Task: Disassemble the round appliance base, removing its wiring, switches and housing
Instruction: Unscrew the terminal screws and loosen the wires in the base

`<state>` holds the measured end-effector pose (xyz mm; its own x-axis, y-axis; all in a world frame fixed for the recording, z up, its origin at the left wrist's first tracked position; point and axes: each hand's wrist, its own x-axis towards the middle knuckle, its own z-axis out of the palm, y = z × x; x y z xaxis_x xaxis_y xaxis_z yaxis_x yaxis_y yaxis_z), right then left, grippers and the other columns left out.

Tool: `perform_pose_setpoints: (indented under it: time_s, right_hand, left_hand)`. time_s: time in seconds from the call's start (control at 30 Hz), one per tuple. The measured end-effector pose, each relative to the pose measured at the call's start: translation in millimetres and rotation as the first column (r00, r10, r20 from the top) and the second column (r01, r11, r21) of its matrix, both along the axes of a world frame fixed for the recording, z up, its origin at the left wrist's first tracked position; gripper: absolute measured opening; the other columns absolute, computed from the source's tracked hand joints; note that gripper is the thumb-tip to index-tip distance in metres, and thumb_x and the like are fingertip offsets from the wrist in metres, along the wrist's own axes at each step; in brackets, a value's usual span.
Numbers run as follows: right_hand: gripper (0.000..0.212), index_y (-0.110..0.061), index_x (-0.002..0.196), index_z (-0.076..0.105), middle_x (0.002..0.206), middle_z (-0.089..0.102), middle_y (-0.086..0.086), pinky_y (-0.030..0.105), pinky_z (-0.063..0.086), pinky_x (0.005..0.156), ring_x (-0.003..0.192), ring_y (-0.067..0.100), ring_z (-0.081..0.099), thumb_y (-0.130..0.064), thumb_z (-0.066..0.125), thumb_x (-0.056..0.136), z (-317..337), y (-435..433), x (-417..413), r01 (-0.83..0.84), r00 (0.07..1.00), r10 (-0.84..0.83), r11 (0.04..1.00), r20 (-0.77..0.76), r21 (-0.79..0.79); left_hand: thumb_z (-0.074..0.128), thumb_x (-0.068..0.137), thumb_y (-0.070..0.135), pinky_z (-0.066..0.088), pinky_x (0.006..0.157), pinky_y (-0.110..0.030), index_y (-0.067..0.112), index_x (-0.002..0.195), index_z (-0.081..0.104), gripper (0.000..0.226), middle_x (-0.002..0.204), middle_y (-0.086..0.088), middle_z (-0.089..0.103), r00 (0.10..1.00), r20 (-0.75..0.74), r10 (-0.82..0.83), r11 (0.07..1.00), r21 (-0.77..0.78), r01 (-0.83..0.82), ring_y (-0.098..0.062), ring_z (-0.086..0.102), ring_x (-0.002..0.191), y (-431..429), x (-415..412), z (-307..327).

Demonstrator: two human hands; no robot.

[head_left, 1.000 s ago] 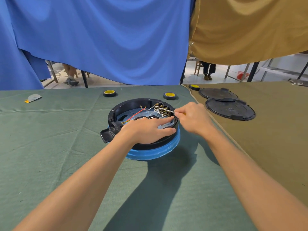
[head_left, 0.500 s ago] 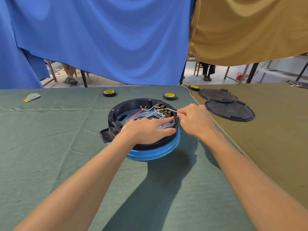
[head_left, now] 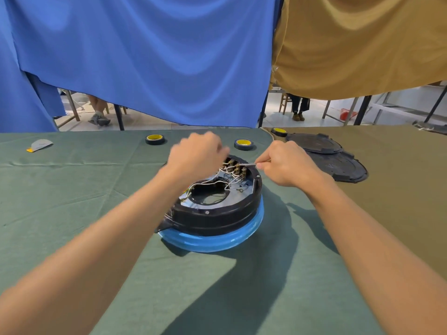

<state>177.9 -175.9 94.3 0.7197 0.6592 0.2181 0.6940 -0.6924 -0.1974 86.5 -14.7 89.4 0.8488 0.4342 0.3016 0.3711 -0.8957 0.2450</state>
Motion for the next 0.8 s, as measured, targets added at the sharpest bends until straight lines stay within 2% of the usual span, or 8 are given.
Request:
perform_pose_setpoints:
  time_s: [0.07,0.13,0.27,0.37,0.43,0.6,0.7,0.8]
  right_hand:
    - [0.022,-0.014,0.089,0.077,0.089,0.074,0.010,0.048,0.057,0.074,0.082,0.032,0.064,-0.013,0.055,0.089,-1,1,2,-0.003,1.000,0.003,1.000,0.012,-0.004]
    - [0.025,-0.016,0.077,0.076,0.074,0.070,0.011,0.046,0.057,0.068,0.073,0.031,0.060,-0.015,0.054,0.090,-1,1,3,-0.005,0.999,0.006,1.000,0.033,-0.018]
    - [0.030,-0.017,0.067,0.069,0.067,0.063,0.006,0.043,0.056,0.065,0.067,0.028,0.057,-0.020,0.055,0.093,1,4,2,-0.014,0.998,0.017,0.998,0.059,-0.066]
    - [0.018,-0.021,0.097,0.073,0.092,0.069,0.007,0.042,0.055,0.072,0.083,0.030,0.062,-0.022,0.056,0.092,8,11,2,-0.020,0.994,0.032,0.993,0.100,-0.117]
    - [0.024,-0.021,0.112,0.068,0.104,0.066,0.008,0.041,0.052,0.074,0.095,0.033,0.059,-0.024,0.057,0.090,17,16,5,-0.023,0.993,0.041,0.986,0.106,-0.165]
    - [0.026,-0.015,0.110,0.070,0.110,0.068,0.005,0.044,0.054,0.085,0.101,0.029,0.060,-0.020,0.054,0.089,38,21,17,-0.074,0.997,0.079,0.957,0.007,-0.282]
    - [0.023,-0.012,0.105,0.073,0.092,0.072,0.005,0.041,0.054,0.084,0.095,0.024,0.063,-0.019,0.057,0.090,47,21,24,-0.110,0.994,0.101,0.945,-0.044,-0.309]
    - [0.017,-0.020,0.101,0.077,0.067,0.068,-0.006,0.030,0.052,0.073,0.072,0.005,0.061,-0.022,0.062,0.091,56,24,33,-0.178,0.982,0.148,0.926,-0.114,-0.332]
  left_hand:
    - [0.042,0.099,0.038,0.046,0.090,-0.041,0.026,0.122,0.059,0.031,0.123,-0.006,0.064,0.997,-0.018,-0.081,0.996,0.020,0.082,-0.033,0.056,0.113,18,13,9]
    - [0.039,0.103,0.031,0.041,0.102,-0.043,0.028,0.134,0.054,0.034,0.136,-0.002,0.057,0.960,-0.166,-0.227,0.971,0.033,0.236,-0.028,0.048,0.127,22,26,4]
    - [0.032,0.105,0.038,0.027,0.106,-0.044,0.044,0.141,0.044,0.038,0.140,0.010,0.053,0.920,-0.249,-0.303,0.953,-0.048,0.300,-0.023,0.041,0.133,24,49,-15]
    - [0.030,0.103,0.047,0.029,0.091,-0.046,0.057,0.131,0.048,0.034,0.106,0.014,0.062,0.918,-0.245,-0.311,0.950,-0.083,0.300,-0.023,0.049,0.111,28,57,-20]
    - [0.032,0.102,0.049,0.030,0.088,-0.045,0.063,0.124,0.050,0.032,0.073,0.017,0.049,0.913,-0.249,-0.323,0.946,-0.054,0.320,-0.021,0.041,0.095,30,61,-22]
    - [0.041,0.099,0.053,0.028,0.103,-0.057,0.060,0.118,0.058,0.026,0.055,0.021,0.045,0.888,-0.256,-0.382,0.923,-0.156,0.352,-0.023,0.035,0.097,39,71,-18]
    - [0.045,0.101,0.041,0.032,0.104,-0.044,0.041,0.120,0.066,0.028,0.057,0.016,0.053,0.841,-0.217,-0.495,0.866,-0.198,0.459,-0.016,0.047,0.071,43,71,-20]
    - [0.049,0.101,0.035,0.038,0.080,-0.018,0.032,0.124,0.066,0.029,0.085,0.043,0.050,0.808,-0.201,-0.553,0.820,-0.303,0.486,0.009,0.044,0.095,47,74,-20]
